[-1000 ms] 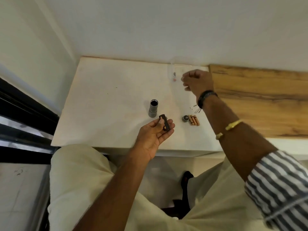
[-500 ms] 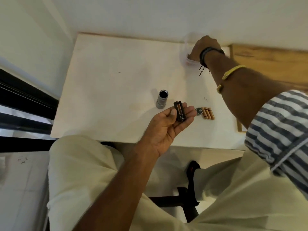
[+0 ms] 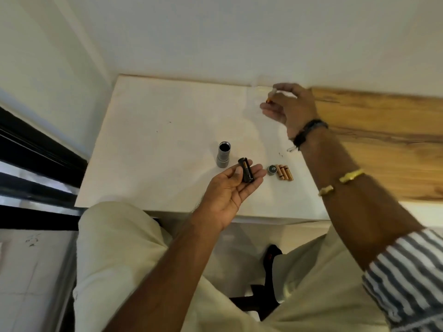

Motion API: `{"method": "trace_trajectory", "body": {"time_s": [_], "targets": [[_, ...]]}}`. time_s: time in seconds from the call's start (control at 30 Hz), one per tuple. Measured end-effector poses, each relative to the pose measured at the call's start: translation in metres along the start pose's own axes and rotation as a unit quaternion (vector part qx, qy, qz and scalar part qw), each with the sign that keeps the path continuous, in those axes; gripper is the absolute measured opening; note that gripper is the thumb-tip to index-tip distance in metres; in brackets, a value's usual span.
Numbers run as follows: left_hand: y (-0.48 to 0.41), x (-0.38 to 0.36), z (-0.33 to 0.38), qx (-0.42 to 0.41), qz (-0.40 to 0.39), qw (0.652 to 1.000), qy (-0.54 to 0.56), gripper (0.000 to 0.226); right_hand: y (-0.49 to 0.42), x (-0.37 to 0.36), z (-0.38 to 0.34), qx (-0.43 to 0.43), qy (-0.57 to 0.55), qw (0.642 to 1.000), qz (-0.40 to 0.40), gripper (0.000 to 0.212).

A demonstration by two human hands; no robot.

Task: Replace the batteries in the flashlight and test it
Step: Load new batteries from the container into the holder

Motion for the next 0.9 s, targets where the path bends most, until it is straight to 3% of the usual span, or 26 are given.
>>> {"method": "trace_trajectory", "body": {"time_s": [0.2,0.37,0.47,0.7,0.8,0.9], "targets": [[0.011,-0.004,-0.007,-0.012,0.005,0.999,-0.032,0.030,0.077,0.031,0.016,-0.096,-0.170,0.980,-0.042,0.023],[0.027,-0.005,-0.014,-0.011,0.008,0.998,-0.059,0.031,0.131,0.049,0.020,-0.103,-0.207,0.972,-0.047,0.039],[0.033,-0.003,-0.012,-0.016,0.009,0.998,-0.064,0.029,0.150,0.054,0.020,-0.075,-0.149,0.985,-0.054,0.044],[0.042,-0.003,-0.010,-0.028,0.010,0.997,-0.075,0.030,0.174,0.054,0.028,-0.019,-0.045,0.994,-0.099,0.017],[0.044,-0.003,-0.012,-0.030,0.015,0.995,-0.094,0.032,0.177,0.051,0.029,0.034,0.064,0.992,-0.105,0.017],[0.044,-0.001,-0.015,-0.035,0.016,0.993,-0.116,0.032,0.178,0.048,0.030,0.130,0.226,0.961,-0.094,0.018]]}}
Point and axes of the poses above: each hand's wrist, its own y-axis away from the middle knuckle, its own x-axis out of the back of the hand, z = x × y, the point moved 1 cm from there along -y, towards the middle knuckle, and after that the axes turned 10 degrees about -y, right-handed, at the moved point
